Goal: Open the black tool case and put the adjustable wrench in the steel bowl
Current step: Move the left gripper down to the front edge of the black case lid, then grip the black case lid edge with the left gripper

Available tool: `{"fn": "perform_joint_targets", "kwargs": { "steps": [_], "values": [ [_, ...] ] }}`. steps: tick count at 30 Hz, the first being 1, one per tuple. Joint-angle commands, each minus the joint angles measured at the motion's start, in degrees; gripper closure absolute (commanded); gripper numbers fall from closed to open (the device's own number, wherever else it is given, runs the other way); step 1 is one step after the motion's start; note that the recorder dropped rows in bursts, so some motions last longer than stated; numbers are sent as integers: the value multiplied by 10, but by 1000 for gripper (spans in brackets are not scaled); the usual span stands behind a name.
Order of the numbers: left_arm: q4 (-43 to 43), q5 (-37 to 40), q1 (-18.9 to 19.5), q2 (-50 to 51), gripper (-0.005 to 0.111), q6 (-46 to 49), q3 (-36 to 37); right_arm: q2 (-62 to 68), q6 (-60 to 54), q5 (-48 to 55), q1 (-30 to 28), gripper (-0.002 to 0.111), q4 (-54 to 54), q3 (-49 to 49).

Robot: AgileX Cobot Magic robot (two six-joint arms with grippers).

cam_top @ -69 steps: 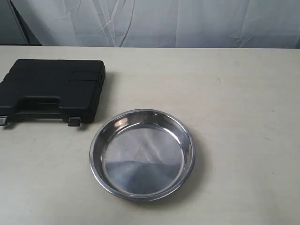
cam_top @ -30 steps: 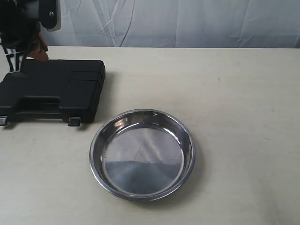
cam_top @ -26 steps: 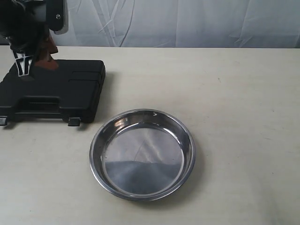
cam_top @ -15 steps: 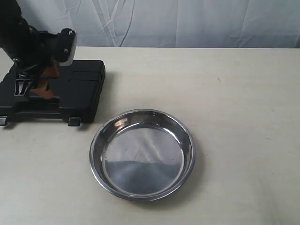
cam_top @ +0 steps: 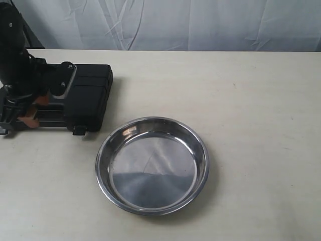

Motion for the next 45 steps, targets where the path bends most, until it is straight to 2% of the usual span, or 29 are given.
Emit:
{"fn": "perform_joint_targets", "kwargs": {
  "steps": [1, 26, 45],
  "values": [
    [9, -50, -1, 2, 53, -4, 17, -4, -2, -9, -3, 108, 0, -2],
    [-3, -125, -1, 68, 54, -8, 18, -4, -2, -6, -3, 108, 0, -2],
    [-29, -132, -1, 68, 58, -8, 18, -4, -2, -8, -3, 108, 0, -2]
  ]
}}
